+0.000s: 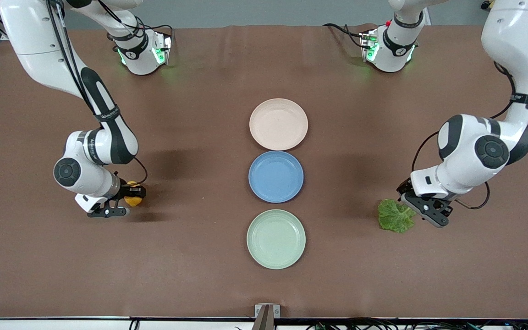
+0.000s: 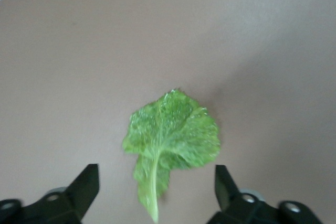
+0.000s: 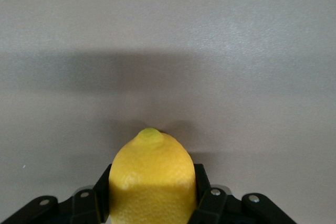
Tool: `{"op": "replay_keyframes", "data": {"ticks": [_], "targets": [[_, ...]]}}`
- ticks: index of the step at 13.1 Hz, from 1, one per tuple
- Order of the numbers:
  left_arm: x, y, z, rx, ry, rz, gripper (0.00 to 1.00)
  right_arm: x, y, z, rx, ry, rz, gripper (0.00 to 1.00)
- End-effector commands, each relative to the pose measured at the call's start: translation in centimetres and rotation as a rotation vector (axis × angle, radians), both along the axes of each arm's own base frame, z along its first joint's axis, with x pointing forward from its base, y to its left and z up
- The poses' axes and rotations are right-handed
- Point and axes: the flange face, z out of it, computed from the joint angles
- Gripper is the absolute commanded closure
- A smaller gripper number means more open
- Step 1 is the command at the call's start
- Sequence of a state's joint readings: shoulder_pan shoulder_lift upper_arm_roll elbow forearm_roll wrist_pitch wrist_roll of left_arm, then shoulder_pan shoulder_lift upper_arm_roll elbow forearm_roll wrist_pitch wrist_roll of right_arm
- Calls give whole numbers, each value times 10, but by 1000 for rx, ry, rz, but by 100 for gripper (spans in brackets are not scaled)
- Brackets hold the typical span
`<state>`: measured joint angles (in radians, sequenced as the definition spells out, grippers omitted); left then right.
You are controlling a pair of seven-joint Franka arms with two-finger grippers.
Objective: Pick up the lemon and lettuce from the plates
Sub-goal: 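Open both grippers to release the lettuce and the lemon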
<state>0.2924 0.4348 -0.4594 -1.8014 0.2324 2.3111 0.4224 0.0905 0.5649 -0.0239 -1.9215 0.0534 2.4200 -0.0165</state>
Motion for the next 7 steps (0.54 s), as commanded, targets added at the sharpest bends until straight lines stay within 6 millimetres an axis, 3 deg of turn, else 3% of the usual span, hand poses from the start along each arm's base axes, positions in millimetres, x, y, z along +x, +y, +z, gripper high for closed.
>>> {"op": "replay_keyframes", "data": {"ticks": [1,2,4,7], "targets": [[-11,-17,71,34,55,163,0,3,-1,2,14,-12,0,8],[-19,-21,86,51,79,218,0,5,-1,6,14,-14,-1,0],[-29,-21,112,74,72,296,0,16,5,25,15,-23,4,0],[-45,-19,164,100,23,374,0,37,-7,87,19,75,-10,0]]}}
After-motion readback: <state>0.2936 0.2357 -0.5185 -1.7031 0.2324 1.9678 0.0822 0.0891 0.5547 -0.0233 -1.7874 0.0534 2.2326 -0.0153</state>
